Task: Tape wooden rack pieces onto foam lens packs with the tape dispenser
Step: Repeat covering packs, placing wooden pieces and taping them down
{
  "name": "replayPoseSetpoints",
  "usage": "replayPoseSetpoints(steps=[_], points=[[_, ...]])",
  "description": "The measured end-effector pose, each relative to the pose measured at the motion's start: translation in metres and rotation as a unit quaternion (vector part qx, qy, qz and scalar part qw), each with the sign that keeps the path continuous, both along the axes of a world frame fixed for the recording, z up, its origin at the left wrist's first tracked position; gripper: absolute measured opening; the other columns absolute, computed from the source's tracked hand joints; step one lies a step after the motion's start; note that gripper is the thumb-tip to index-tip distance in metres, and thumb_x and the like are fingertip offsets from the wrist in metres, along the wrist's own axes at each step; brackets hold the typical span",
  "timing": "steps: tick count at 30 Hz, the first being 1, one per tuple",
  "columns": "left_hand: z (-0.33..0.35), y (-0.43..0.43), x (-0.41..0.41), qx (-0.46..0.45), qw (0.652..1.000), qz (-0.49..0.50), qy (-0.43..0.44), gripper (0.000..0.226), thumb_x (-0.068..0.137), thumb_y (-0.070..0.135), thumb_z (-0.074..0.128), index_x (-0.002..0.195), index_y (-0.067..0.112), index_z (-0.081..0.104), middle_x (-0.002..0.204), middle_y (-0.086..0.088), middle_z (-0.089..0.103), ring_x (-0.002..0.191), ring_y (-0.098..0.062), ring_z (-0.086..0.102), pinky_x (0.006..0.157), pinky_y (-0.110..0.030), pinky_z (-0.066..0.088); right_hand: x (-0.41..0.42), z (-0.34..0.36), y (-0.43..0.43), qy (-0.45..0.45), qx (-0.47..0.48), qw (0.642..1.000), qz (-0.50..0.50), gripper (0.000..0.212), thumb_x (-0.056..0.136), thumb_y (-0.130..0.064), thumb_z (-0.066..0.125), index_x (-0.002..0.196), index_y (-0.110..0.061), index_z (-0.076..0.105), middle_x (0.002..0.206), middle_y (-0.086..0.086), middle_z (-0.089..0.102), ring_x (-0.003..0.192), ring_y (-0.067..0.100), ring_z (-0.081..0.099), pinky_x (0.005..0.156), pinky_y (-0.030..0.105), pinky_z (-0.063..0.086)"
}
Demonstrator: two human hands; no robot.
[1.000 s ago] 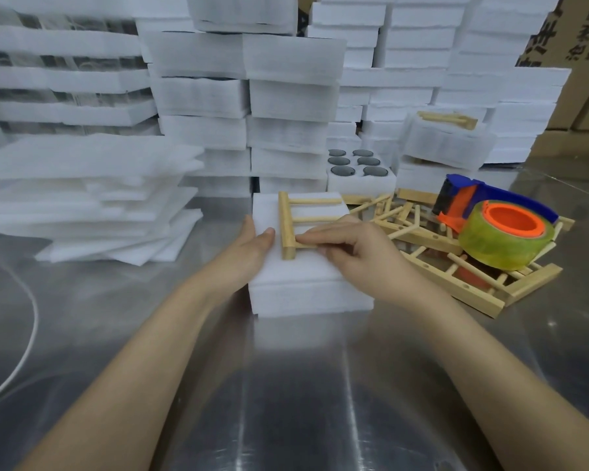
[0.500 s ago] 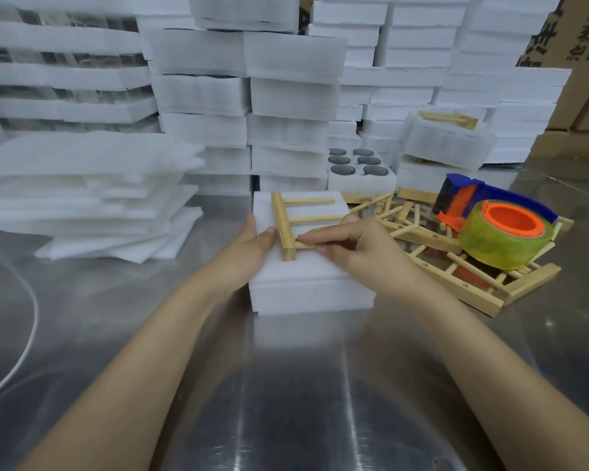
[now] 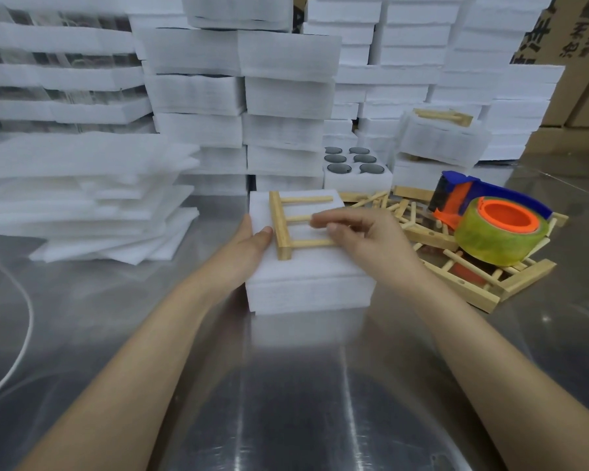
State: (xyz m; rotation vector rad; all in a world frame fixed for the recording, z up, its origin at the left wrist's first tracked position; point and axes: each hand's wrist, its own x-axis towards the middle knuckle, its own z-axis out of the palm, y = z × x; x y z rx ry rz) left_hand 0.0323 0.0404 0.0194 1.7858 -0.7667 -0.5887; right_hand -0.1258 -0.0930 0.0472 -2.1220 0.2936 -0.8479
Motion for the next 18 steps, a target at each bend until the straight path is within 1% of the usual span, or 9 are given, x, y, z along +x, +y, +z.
replayPoseSetpoints(steps=[2,3,5,6,7,8,10,14,18], points=[[0.0,0.0,0.0,0.0,1.0,-0.003,0.002,0.064,0.101,0.046,0.037,0.154,0.028,0.006,0.139,0.029,0.027,0.124,0.007,0.029,0.095,-0.012,0.022,0.001,-0.007,-0.013,-0.027,-0.007,0.994,-0.104,0.034,0.092,0.008,0.048,0.099,-0.014,0.074,0.094,-0.012,0.069,0.085,-0.004,0.061,0.079,0.015,0.042],[0.0,0.0,0.0,-0.002,1.0,-0.004,0.0,0.064,0.101,0.046,0.037,0.154,0.028,0.007,0.134,0.032,0.026,0.121,0.009,0.029,0.096,-0.014,0.021,0.0,-0.011,-0.021,-0.016,-0.03,0.987,-0.157,0.036,0.092,0.008,0.046,0.1,-0.014,0.073,0.096,-0.009,0.069,0.085,-0.001,0.059,0.077,0.015,0.041],[0.0,0.0,0.0,-0.006,1.0,-0.006,-0.002,0.06,0.102,0.043,0.037,0.154,0.029,0.011,0.114,0.045,0.025,0.105,0.021,0.035,0.089,-0.007,0.025,-0.004,-0.02,-0.037,0.057,-0.094,0.972,-0.209,0.033,0.093,0.002,0.047,0.11,-0.014,0.07,0.109,-0.003,0.069,0.096,0.008,0.059,0.083,0.018,0.042],[0.0,0.0,-0.001,-0.007,1.0,-0.005,-0.001,0.059,0.102,0.043,0.037,0.153,0.029,0.012,0.105,0.049,0.025,0.096,0.027,0.037,0.083,-0.004,0.026,-0.007,-0.025,-0.044,0.118,-0.131,0.964,-0.201,0.03,0.093,-0.004,0.051,0.115,-0.016,0.068,0.115,-0.001,0.067,0.104,0.014,0.058,0.09,0.024,0.043],[0.0,-0.001,-0.001,-0.01,1.0,-0.006,0.001,0.06,0.102,0.043,0.037,0.153,0.029,0.011,0.105,0.05,0.024,0.096,0.028,0.035,0.083,-0.003,0.026,-0.009,-0.029,-0.048,0.185,-0.179,0.948,-0.185,0.029,0.093,-0.013,0.054,0.118,-0.02,0.067,0.119,-0.001,0.065,0.11,0.018,0.057,0.095,0.032,0.042],[0.0,-0.001,-0.001,-0.014,1.0,-0.007,0.002,0.061,0.102,0.043,0.037,0.154,0.028,0.009,0.117,0.05,0.023,0.104,0.023,0.031,0.089,-0.006,0.023,-0.009,-0.032,-0.051,0.24,-0.232,0.926,-0.174,0.028,0.093,-0.021,0.056,0.118,-0.024,0.067,0.122,-0.003,0.063,0.114,0.02,0.054,0.098,0.038,0.037],[-0.001,-0.001,0.001,-0.014,1.0,-0.006,0.002,0.063,0.102,0.043,0.037,0.154,0.027,0.007,0.136,0.035,0.022,0.116,0.012,0.022,0.097,-0.014,0.019,-0.007,-0.035,-0.055,0.278,-0.3,0.893,-0.187,0.027,0.092,-0.026,0.055,0.116,-0.03,0.068,0.123,-0.004,0.059,0.116,0.019,0.049,0.099,0.04,0.029],[-0.002,-0.002,0.002,-0.005,1.0,-0.005,0.001,0.063,0.101,0.045,0.037,0.154,0.028,0.006,0.127,0.03,0.02,0.117,0.009,0.021,0.098,-0.016,0.017,-0.004,-0.032,-0.063,0.295,-0.301,0.872,-0.248,0.029,0.096,-0.028,0.052,0.121,-0.035,0.065,0.111,0.002,0.059,0.113,0.024,0.048,0.095,0.039,0.03],[-0.004,-0.001,0.004,-0.004,1.0,-0.005,0.0,0.063,0.101,0.047,0.036,0.154,0.03,0.007,0.132,0.031,0.021,0.118,0.009,0.021,0.099,-0.017,0.017,-0.006,-0.032,-0.069,0.301,-0.269,0.878,-0.259,0.029,0.096,-0.023,0.054,0.121,-0.026,0.067,0.112,0.011,0.058,0.112,0.031,0.049,0.093,0.04,0.042]])
